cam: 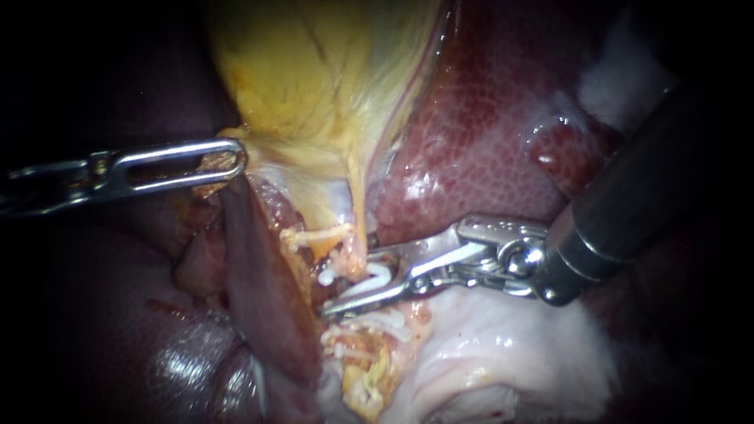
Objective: Clipping third clip right tube
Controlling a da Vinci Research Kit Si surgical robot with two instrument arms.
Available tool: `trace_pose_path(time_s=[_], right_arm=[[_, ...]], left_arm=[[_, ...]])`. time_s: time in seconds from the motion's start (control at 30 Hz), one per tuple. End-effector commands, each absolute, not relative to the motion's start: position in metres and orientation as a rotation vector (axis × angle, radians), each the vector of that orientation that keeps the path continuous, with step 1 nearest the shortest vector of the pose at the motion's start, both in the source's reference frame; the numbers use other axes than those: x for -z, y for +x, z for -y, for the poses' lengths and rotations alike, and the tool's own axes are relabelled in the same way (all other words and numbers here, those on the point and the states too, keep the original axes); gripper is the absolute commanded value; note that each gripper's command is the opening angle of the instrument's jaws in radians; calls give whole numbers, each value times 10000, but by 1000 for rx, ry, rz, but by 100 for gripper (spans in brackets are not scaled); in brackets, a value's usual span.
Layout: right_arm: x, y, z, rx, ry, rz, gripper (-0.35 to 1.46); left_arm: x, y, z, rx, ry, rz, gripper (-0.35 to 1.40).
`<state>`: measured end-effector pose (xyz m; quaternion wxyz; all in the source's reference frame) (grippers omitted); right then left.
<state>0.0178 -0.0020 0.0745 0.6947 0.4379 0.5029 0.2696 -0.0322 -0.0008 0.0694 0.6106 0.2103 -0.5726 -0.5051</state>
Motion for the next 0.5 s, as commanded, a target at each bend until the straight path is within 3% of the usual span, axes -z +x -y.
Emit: trace_pose_path(time_s=[0.03,0.07,0.13,0.23,0.5], right_arm=[[-744,176,19,-624,998,-1112,28],[-744,173,19,-656,1051,-1088,-1],[-746,170,18,-623,1109,-1073,-35],[-752,170,16,-584,1153,-1062,-35],[-755,170,16,-608,1122,-1069,-35]], left_arm=[[-694,-322,7,1166,485,1322,-35],[-694,-322,7,1166,485,1322,-35],[-693,-322,8,1166,485,1322,-35],[-693,-322,8,1166,485,1322,-35],[-693,-322,8,1166,485,1321,-35]])
